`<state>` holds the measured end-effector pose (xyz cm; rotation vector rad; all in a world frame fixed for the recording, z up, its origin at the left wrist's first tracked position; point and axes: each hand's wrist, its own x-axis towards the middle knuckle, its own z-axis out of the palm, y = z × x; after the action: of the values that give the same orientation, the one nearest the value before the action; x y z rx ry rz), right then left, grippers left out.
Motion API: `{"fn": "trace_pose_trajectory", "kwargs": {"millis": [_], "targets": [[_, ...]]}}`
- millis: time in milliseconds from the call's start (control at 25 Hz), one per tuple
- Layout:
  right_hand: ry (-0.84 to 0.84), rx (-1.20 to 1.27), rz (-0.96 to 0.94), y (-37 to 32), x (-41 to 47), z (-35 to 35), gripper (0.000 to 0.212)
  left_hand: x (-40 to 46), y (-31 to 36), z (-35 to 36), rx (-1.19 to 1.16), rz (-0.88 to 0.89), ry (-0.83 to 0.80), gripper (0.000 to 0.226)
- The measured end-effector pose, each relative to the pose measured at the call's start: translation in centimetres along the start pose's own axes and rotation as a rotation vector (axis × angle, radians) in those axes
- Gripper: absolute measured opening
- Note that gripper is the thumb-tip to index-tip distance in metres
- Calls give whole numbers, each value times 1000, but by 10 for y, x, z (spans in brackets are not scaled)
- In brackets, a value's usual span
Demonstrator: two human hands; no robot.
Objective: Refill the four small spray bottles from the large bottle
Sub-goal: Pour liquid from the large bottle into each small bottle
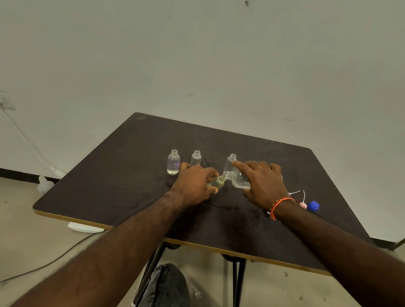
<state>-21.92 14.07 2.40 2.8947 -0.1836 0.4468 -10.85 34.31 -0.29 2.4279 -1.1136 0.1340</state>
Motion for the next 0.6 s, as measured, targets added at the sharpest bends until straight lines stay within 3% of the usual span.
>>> {"fn": "trace_pose_trajectory", "kwargs": {"millis": [600], "targets": [[-1,-17,-7,-1,-1,-1,81,2,-4,5,8,-4,4,53]]}}
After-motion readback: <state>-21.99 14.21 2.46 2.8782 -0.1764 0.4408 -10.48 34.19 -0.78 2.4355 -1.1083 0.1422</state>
